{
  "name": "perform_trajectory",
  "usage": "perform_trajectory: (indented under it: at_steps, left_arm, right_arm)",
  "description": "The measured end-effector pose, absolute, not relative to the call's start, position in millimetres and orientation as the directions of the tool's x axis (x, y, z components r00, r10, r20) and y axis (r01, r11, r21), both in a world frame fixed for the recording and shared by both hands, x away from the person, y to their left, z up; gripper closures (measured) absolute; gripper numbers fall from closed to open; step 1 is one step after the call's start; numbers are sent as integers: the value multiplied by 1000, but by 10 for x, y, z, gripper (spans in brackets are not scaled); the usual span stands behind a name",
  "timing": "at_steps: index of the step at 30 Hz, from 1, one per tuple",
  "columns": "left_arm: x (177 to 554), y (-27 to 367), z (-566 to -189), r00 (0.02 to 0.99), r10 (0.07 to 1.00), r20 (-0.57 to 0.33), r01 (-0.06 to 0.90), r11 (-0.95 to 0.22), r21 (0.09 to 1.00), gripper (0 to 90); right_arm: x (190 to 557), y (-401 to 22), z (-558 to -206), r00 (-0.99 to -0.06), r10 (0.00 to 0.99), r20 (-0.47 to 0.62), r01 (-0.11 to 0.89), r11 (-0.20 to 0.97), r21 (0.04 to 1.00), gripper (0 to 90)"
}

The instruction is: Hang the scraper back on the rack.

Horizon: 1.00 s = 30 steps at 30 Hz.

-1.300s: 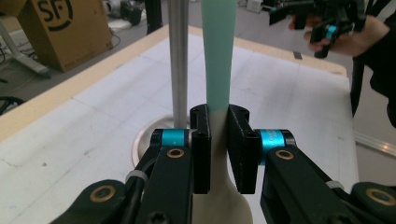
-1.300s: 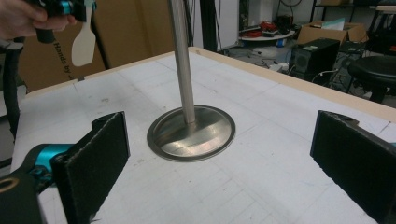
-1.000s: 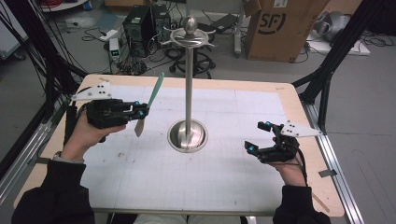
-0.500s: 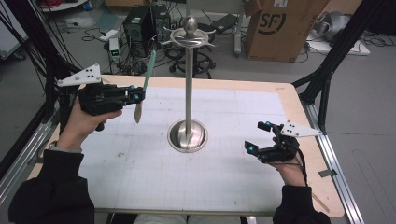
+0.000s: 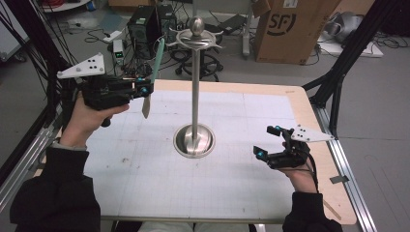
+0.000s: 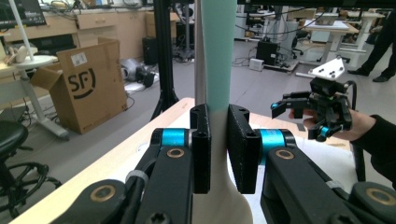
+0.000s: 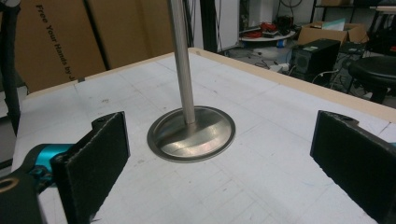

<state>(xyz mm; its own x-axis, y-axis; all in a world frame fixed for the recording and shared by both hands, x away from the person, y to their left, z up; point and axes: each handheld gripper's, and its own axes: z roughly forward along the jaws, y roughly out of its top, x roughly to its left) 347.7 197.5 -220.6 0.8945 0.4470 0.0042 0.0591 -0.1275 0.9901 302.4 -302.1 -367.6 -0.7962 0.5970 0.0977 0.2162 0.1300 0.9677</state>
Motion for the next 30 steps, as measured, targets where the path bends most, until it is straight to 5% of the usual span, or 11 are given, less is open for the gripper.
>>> perform_trajectory:
  at_steps: [30]
  left_arm:
    - [3514,1946,-2235,885,466,11,62,-141,988,802]
  right_arm:
    - [3029,-3023,-3680,-797,596,102,220,129,967,37]
